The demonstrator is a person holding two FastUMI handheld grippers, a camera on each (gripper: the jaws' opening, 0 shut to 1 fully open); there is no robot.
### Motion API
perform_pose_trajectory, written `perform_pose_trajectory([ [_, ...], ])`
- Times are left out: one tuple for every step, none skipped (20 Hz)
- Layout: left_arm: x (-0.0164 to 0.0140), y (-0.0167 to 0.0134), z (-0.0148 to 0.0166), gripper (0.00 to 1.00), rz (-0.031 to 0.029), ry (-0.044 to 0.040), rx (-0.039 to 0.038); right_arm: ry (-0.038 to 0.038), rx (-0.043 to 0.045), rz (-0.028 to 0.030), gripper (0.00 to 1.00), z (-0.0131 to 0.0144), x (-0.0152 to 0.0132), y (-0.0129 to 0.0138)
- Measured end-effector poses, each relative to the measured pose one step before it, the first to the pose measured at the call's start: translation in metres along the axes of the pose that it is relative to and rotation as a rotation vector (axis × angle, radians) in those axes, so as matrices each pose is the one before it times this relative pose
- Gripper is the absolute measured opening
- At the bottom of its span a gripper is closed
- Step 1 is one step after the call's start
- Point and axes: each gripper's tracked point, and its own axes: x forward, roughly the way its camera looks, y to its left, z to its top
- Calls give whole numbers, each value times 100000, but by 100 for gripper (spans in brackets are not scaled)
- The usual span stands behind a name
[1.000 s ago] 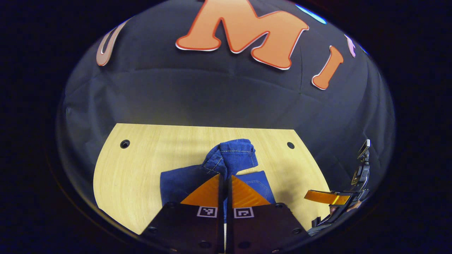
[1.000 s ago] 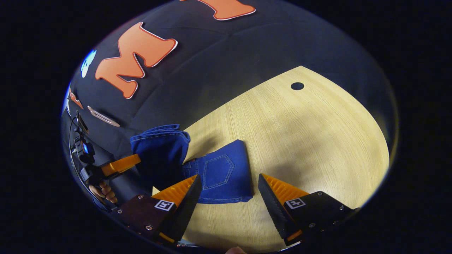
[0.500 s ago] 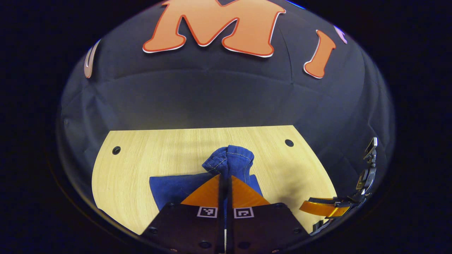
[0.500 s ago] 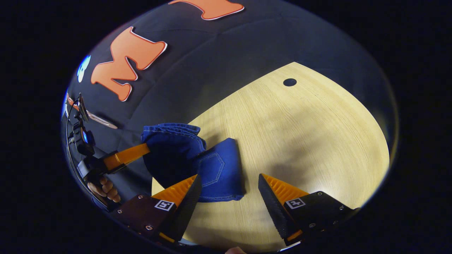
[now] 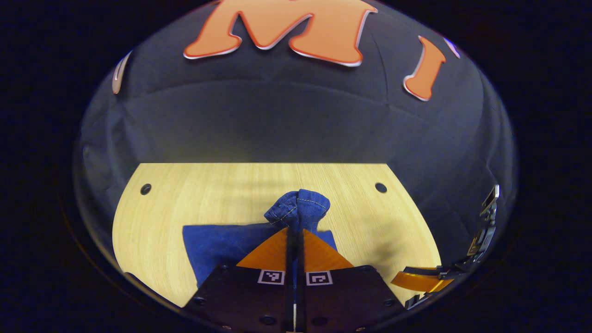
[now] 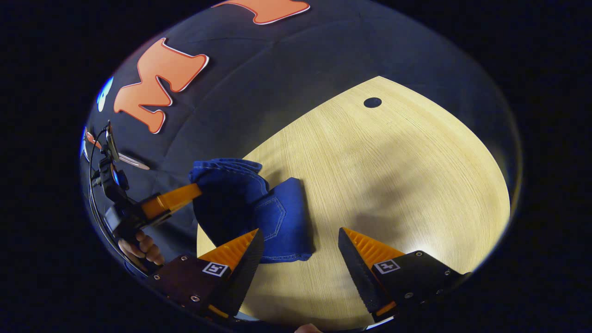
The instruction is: Grasp the waist and the cuffs of the jeans and fold them to make the two legs overlap; first hold the waist and fold one-third of the jeans toward the cuffs, then hold the cuffs and fold the remaining one-third in the same direction to finish folding.
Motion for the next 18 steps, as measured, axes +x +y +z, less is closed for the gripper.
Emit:
perform_pose_trajectory([
  [299, -1032, -1412, 2, -1037, 2527, 3097, -62, 414, -477, 99, 64, -2, -134],
  [80, -834, -1429, 3, -593, 1747, 2719, -186, 309, 39, 98, 129, 22, -73],
  [-21, -924, -1357, 2, -1663, 2136, 2783, -65, 473, -292, 98, 60, 35, -136],
  [-46, -514, -1485, 2, -956, 2773, 3036, -336, 356, -85, 99, 216, 54, -74],
  [-136, -453, -1206, 3, 274, 1170, 1042, -92, 249, 90, 99, 96, 9, 43],
  [189, -446, -1187, 2, -226, 1662, 2021, -81, 575, -173, 99, 130, 71, -114],
  [156, -404, -1363, 3, -40, 2989, 2643, -18, 305, 78, 99, 98, 105, -45],
  [539, -758, -1640, 4, -1783, 3154, 2283, 57, 474, -209, 99, 40, 142, -28],
  [-123, -1330, -1382, 6, -4251, 3418, 2196, 20, 451, 146, 99, 103, 10, 77],
  [-63, -1632, -1307, 7, -6118, 2937, 259, 149, 125, 61, 98, 18, 17, -12],
  [-94, -1405, -1168, 14, -4875, 1602, 192, -200, 294, -132, 98, 86, 5, -23],
  [52, -1004, -802, 30, -2340, 653, 2051, 25, -42, 0, 99, 29, 60, 35],
  [-4, -551, -734, 45, -1153, 281, 2692, -189, 240, -300, 99, 17, -79, -70],
  [-552, -369, -241, 61, -1043, -115, 2654, -282, -118, 150, 98, -12, -110, 40],
  [-53, -448, 302, 64, -925, -1282, 1353, -523, -7, -349, 98, 165, -90, -124],
  [18, -376, 152, 70, -787, -2133, -42, -1141, -380, -162, 98, 190, -122, 99],
  [-400, -75, 321, 73, -483, -2891, -792, -1206, -940, -691, 99, 144, -161, -36],
  [-279, 545, 469, 84, 934, -3349, -594, -1425, -1763, -796, 98, 196, -188, 32],
])
